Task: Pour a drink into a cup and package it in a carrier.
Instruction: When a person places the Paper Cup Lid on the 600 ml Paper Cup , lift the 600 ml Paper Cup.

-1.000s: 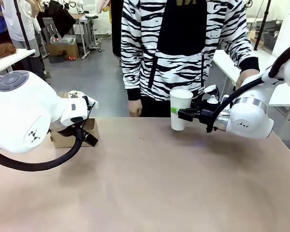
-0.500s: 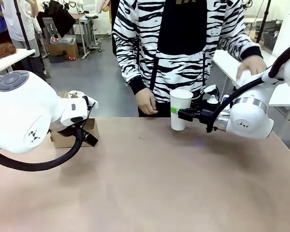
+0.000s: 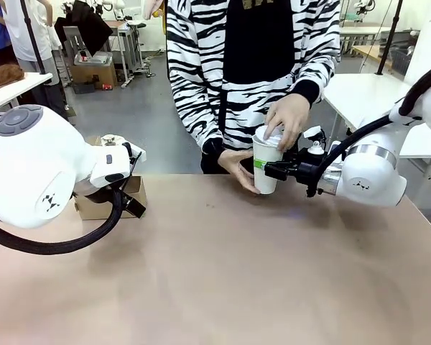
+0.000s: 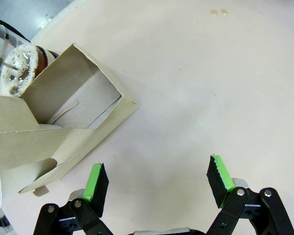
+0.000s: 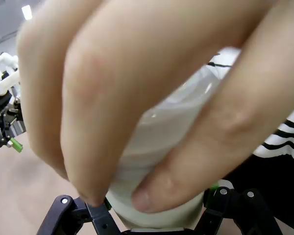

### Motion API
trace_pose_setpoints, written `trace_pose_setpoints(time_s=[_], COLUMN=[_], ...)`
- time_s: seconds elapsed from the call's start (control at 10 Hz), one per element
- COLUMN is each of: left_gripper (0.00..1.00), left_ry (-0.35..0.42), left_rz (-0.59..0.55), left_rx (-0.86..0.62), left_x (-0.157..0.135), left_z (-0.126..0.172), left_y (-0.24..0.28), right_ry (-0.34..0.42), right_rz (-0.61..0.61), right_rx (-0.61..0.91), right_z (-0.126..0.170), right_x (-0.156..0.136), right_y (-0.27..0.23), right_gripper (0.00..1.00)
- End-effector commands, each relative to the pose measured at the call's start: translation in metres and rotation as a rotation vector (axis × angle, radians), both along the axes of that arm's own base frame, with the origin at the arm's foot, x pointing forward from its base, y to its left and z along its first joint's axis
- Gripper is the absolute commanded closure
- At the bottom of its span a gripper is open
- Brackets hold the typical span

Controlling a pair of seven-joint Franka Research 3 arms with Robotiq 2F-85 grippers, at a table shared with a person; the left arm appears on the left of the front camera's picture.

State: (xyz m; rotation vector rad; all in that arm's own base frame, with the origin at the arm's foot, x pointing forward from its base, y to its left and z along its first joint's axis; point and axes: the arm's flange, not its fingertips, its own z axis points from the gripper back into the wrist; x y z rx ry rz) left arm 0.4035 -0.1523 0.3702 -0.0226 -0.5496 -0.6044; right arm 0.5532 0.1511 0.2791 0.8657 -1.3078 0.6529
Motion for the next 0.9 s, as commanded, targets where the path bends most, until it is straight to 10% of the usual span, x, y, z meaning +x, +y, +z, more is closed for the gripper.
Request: trace_pose_setpoints(time_s=[0.0, 0.8], left_gripper=[0.0, 0.0], left_ry=[0.0, 0.0], left_rz=[0.0, 0.0], left_rx=[-0.003, -0.003], left_x=[-0.0001, -0.0001], left_z=[0.0004, 0.0004], left_y=[0.0004, 0.0004], right_ry=[-0.001, -0.001], right_rz=[-0.004, -0.004], right_rx=[-0.002, -0.002], right_z=[0.0027, 0.0027], right_x=[-0.0008, -0.0008], right_y=[0.0024, 0.0024], right_gripper=[0.2, 0.2])
